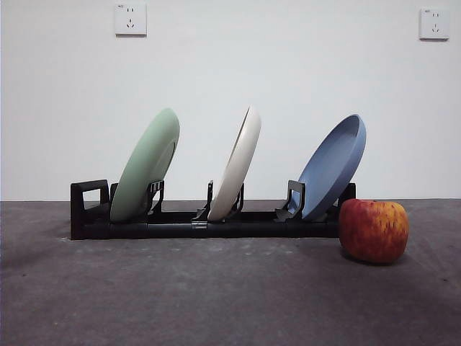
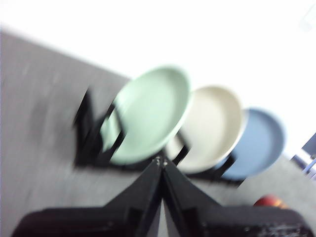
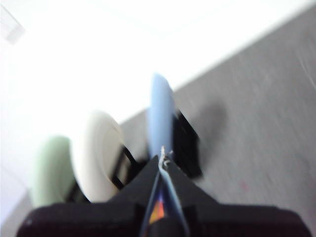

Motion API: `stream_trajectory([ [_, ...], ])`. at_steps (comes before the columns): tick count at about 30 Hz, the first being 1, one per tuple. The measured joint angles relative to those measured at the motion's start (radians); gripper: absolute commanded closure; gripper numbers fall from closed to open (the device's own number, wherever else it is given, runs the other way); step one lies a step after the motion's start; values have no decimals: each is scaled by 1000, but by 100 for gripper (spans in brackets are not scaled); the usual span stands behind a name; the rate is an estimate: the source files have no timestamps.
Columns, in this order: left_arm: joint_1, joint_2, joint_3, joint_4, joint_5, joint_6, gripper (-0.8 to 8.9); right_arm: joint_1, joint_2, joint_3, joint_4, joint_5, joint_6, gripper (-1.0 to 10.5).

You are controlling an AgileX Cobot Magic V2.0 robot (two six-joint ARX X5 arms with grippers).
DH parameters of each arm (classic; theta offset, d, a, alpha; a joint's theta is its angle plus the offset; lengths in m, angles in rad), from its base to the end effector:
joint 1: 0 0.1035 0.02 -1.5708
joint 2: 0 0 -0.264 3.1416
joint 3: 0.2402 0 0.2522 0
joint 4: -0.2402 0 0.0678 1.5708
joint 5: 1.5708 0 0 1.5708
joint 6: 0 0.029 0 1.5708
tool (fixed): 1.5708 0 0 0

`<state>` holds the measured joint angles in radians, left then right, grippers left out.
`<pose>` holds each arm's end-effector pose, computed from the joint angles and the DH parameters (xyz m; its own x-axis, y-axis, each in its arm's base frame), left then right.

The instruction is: Take the green plate from the plate rack,put the plate on the table,take the apple from the table,put the apple in the plate

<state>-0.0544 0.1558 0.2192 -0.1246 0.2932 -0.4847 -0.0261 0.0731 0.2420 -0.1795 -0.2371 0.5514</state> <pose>0.0947 -0.0135 0.2140 0.9384 -0.3405 -0.0585 0.2725 0.8335 -0.4807 0.0842 0.0046 0.2221 0.9778 0.2094 -0.0103 -0.1728 0.8328 0.5260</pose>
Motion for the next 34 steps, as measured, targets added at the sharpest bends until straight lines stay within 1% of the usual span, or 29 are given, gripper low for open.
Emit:
stream_trajectory([
  [2, 0, 41, 63, 0, 16, 0, 818, 0, 50, 84, 1, -20, -11, 957],
  [5, 0, 123, 170, 0, 70, 0, 818, 0, 151, 216, 0, -88, -45, 957],
  [7, 0, 192, 251, 0, 126, 0, 818, 0, 232, 313, -11, -151, -64, 957],
  [11, 0, 330, 406, -16, 262, 1, 818, 0, 390, 490, -62, -269, -78, 957],
  [13, 0, 408, 497, -61, 332, 9, 818, 0, 475, 583, -101, -336, -80, 957],
  [15, 0, 488, 597, -132, 387, 38, 819, 0, 556, 673, -143, -393, -83, 957],
  [18, 0, 599, 758, -274, 414, 110, 819, 5, 663, 796, -227, -451, -114, 957],
  [19, 0, 632, 807, -322, 415, 136, 819, 11, 692, 831, -259, -457, -127, 957],
  [23, 0, 770, 1006, -543, 401, 259, 819, 72, 812, 970, -426, -454, -204, 957],
  [25, -3, 837, 1096, -645, 364, 320, 819, 125, 874, 1032, -514, -421, -254, 957],
  [28, -23, 924, 1181, -742, 281, 385, 819, 215, 965, 1100, -612, -330, -315, 957],
  [31, -60, 1004, 1206, -779, 210, 418, 819, 311, 1052, 1127, -628, -212, -346, 951],
  [34, -95, 1080, 1206, -789, 178, 434, 817, 393, 1131, 1141, -632, -109, -370, 946],
])
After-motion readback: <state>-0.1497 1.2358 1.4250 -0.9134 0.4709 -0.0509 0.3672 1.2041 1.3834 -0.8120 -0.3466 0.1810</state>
